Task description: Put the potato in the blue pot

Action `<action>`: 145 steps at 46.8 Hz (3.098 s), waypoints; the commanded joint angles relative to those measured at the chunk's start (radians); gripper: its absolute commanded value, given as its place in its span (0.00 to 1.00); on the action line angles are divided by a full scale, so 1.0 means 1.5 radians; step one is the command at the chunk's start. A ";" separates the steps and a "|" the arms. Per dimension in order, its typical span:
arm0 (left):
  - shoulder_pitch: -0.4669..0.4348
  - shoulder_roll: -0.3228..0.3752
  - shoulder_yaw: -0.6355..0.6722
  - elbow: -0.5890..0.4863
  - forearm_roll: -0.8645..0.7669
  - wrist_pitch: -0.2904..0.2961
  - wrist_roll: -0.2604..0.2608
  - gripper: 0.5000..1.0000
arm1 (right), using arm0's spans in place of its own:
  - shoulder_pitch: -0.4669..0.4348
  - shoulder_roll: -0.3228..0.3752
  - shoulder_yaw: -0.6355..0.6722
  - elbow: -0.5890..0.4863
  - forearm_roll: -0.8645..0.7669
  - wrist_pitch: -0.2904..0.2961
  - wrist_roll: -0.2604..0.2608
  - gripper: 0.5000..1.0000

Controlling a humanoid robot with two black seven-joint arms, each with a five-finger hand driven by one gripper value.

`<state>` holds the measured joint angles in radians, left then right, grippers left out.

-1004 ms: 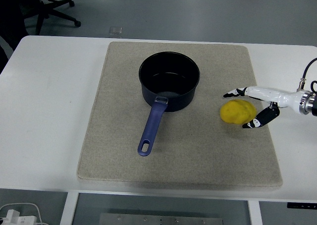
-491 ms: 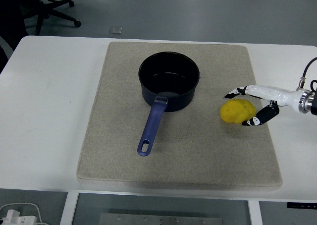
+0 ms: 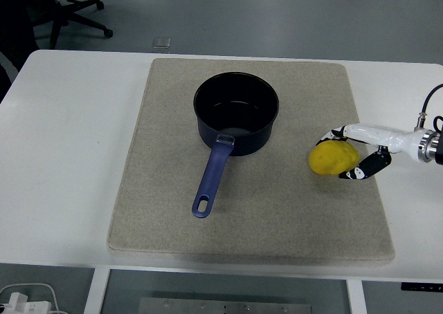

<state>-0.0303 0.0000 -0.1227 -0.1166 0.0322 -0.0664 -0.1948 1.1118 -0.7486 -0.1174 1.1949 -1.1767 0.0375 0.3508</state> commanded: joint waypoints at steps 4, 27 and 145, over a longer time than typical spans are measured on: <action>0.000 0.000 0.000 0.000 0.000 -0.001 0.000 0.99 | 0.001 -0.001 0.001 -0.005 0.000 -0.004 0.002 0.00; 0.000 0.000 0.000 0.000 0.000 0.000 -0.001 0.99 | 0.025 -0.008 0.005 -0.005 0.011 -0.003 0.011 0.00; 0.000 0.000 0.000 0.000 0.000 -0.001 0.000 0.99 | 0.208 0.397 -0.031 -0.314 0.097 0.102 0.006 0.86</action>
<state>-0.0303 0.0000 -0.1227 -0.1166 0.0322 -0.0668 -0.1951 1.4286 -0.1494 -0.1658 0.7230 -1.0291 0.1891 0.3605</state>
